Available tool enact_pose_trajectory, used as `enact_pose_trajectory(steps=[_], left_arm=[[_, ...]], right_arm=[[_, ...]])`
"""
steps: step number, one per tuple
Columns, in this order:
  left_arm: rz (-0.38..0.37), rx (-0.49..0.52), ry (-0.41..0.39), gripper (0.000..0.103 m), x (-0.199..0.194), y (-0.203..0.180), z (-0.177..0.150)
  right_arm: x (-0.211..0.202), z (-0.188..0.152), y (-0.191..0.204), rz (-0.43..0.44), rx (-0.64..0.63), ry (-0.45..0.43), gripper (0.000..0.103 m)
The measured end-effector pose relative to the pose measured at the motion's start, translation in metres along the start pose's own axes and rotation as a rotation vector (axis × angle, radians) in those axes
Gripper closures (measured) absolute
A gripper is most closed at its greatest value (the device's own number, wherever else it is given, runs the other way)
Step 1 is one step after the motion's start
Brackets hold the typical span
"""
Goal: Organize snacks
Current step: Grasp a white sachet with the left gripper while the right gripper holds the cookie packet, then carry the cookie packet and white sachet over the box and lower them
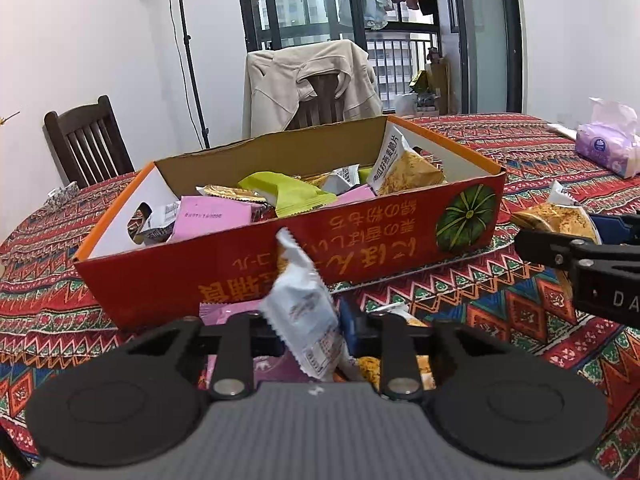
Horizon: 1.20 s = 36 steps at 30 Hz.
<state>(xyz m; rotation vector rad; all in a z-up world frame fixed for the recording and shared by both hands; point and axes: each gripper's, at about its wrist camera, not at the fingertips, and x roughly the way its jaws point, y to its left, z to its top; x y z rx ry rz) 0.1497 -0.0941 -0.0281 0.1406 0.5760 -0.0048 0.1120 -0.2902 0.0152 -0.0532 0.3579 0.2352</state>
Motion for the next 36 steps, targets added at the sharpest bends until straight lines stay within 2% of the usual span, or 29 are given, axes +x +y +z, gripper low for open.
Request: enact_pose_trajectory(steps=[4,19,36], left_arm=[[0.002,-0.001,0.003,0.085,-0.004,-0.003,0.000],[0.005,0.043,-0.073,0.085,-0.037,-0.017,0.009],[-0.040,0.019,-0.110,0.085,-0.053,-0.003,0.015]], right_arm=[[-0.001,0.000,0.002,0.005,-0.007,-0.006,0.053],[-0.005,0.001,0.000,0.004,0.000,-0.025,0.053],[-0.009,0.002,0.002,0.004,-0.011,-0.058,0.053]])
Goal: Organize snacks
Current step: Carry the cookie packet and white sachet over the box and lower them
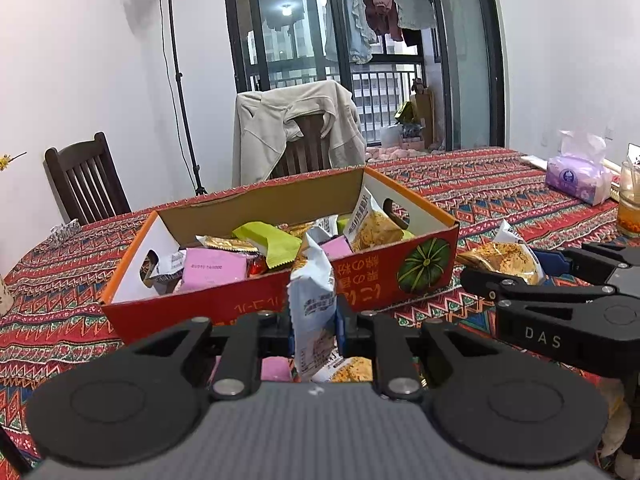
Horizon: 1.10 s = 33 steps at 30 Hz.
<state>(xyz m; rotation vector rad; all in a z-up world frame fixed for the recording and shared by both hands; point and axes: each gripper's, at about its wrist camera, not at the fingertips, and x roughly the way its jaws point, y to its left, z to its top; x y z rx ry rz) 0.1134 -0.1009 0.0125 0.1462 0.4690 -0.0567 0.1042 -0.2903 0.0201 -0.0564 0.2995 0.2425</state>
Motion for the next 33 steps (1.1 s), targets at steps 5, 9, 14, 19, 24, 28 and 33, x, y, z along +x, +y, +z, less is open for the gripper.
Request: enact_pose_trajectory(steps=[5,9,14,19,24,28,33], left_arm=[[-0.006,-0.016,-0.024,0.085,-0.005,0.009,0.004],[-0.014,-0.030,-0.051,0.085,-0.008,0.014,0.008],[-0.013,-0.044,-0.082,0.085,-0.008,0.022,0.014],[-0.011,-0.076,-0.123,0.085,-0.006,0.032,0.022],[-0.015,-0.108,-0.145,0.085,0.000,0.046,0.028],[-0.012,-0.135,-0.155,0.085,0.008,0.058,0.031],[-0.007,-0.168,-0.166,0.085,0.022,0.076,0.039]], right_arm=[[-0.010,0.002,0.000,0.004,-0.004,-0.041,0.053],[-0.014,0.005,-0.001,-0.010,-0.012,-0.050,0.053],[-0.019,0.012,-0.004,-0.024,-0.011,-0.061,0.053],[-0.017,0.025,-0.002,-0.027,-0.024,-0.071,0.053],[-0.006,0.036,0.007,-0.033,-0.050,-0.070,0.053],[0.005,0.044,0.014,-0.028,-0.062,-0.064,0.053],[0.027,0.063,0.029,-0.013,-0.073,-0.067,0.053]])
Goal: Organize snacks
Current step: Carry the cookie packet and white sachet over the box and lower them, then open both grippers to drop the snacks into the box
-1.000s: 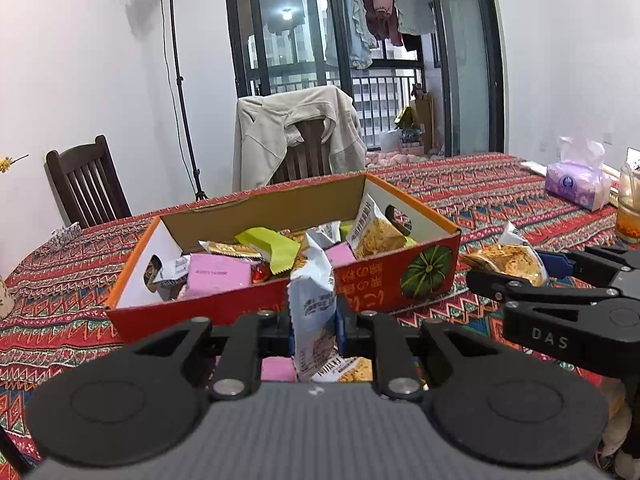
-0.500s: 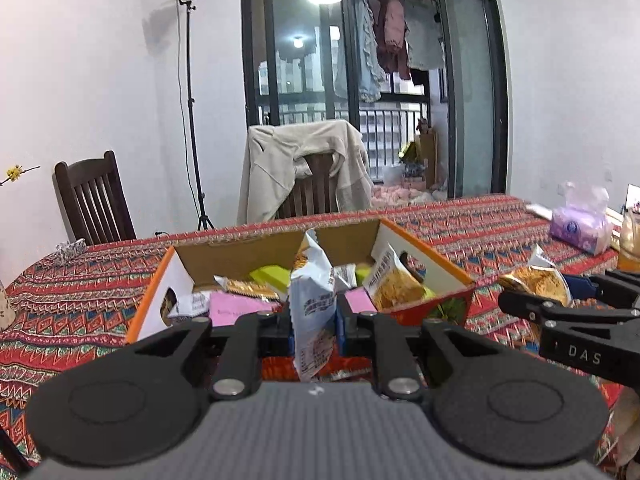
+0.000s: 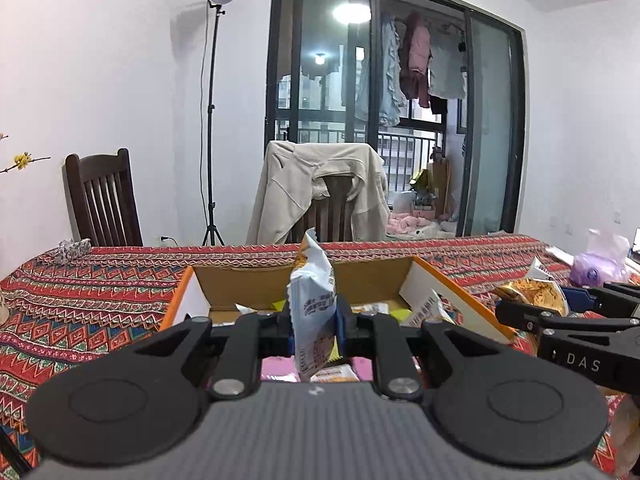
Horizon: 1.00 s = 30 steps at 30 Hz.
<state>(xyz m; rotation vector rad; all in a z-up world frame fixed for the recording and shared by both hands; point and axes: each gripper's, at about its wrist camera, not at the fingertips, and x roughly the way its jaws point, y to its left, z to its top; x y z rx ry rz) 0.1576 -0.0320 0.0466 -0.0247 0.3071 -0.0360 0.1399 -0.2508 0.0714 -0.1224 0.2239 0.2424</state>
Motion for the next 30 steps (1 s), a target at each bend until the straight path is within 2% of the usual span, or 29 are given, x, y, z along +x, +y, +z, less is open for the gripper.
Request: enact_pose_trajectory(steps=[8,12,15,20,23,24,26,27,28,29,30], left_arm=[[0.039,-0.036,0.017,0.085,0.041,0.022,0.008],[0.072,-0.069,0.046,0.085,0.063,0.032,0.004],[0.065,-0.081,0.084,0.085,0.076,0.038,-0.002],[0.085,-0.092,0.108,0.085,0.082,0.047,-0.008],[0.091,-0.097,0.106,0.085,0.081,0.047,-0.010],[0.092,-0.100,0.102,0.084,0.080,0.047,-0.010],[0.093,-0.108,0.092,0.081,0.077,0.047,-0.010],[0.090,-0.112,0.085,0.073,0.076,0.047,-0.010],[0.093,-0.114,0.082,0.061,0.074,0.047,-0.009],[0.103,-0.116,0.078,0.054,0.072,0.046,-0.008],[0.111,-0.119,0.070,0.042,0.069,0.046,-0.008]], right_arm=[[0.052,0.028,0.028,0.010,-0.003,-0.013,0.053],[0.076,0.023,0.032,0.010,0.024,-0.021,0.053],[0.086,0.016,0.030,0.023,0.013,0.007,0.053],[0.093,0.009,0.021,0.056,0.048,0.033,0.053],[0.098,0.009,0.023,0.056,0.029,0.048,0.050],[0.098,0.009,0.024,0.052,0.020,0.051,0.046],[0.098,0.009,0.026,0.037,0.008,0.054,0.039],[0.097,0.009,0.027,0.029,0.001,0.055,0.033],[0.097,0.009,0.028,0.025,-0.002,0.057,0.028],[0.096,0.009,0.028,0.022,0.000,0.060,0.016],[0.095,0.009,0.027,0.022,0.002,0.060,0.006]])
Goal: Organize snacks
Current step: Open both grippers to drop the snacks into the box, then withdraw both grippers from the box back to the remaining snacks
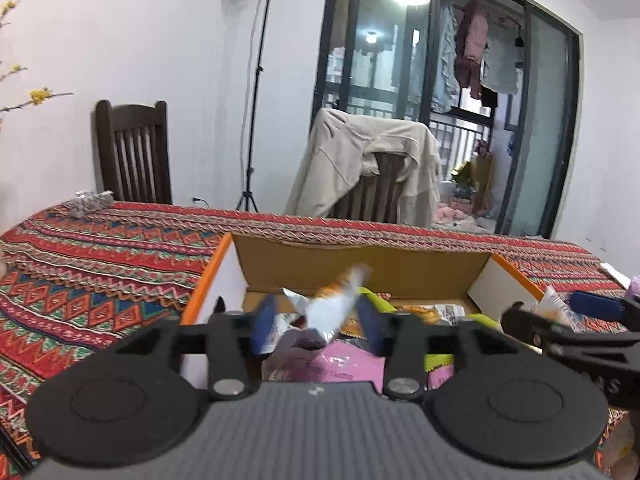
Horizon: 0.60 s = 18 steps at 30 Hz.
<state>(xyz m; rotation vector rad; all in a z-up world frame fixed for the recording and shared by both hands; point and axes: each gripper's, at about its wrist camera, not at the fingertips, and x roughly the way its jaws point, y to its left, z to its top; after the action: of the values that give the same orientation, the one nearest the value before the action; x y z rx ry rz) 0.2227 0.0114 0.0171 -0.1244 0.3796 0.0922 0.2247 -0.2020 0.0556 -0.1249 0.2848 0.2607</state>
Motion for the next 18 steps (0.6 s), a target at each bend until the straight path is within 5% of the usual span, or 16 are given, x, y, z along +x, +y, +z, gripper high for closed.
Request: enact_pose_trajectory(steps=[4,18], left_arm=[[0.044,-0.048,-0.042,0.000,-0.013,0.005,0.005],[0.143,-0.069,-0.041,0.000,-0.056,-0.001,0.013]], right_arm=[[-0.007,0.003,-0.003,-0.003,0.017,0.000,0.000],[-0.048,0.016,-0.006,-0.007,0.042,0.062,0.000]])
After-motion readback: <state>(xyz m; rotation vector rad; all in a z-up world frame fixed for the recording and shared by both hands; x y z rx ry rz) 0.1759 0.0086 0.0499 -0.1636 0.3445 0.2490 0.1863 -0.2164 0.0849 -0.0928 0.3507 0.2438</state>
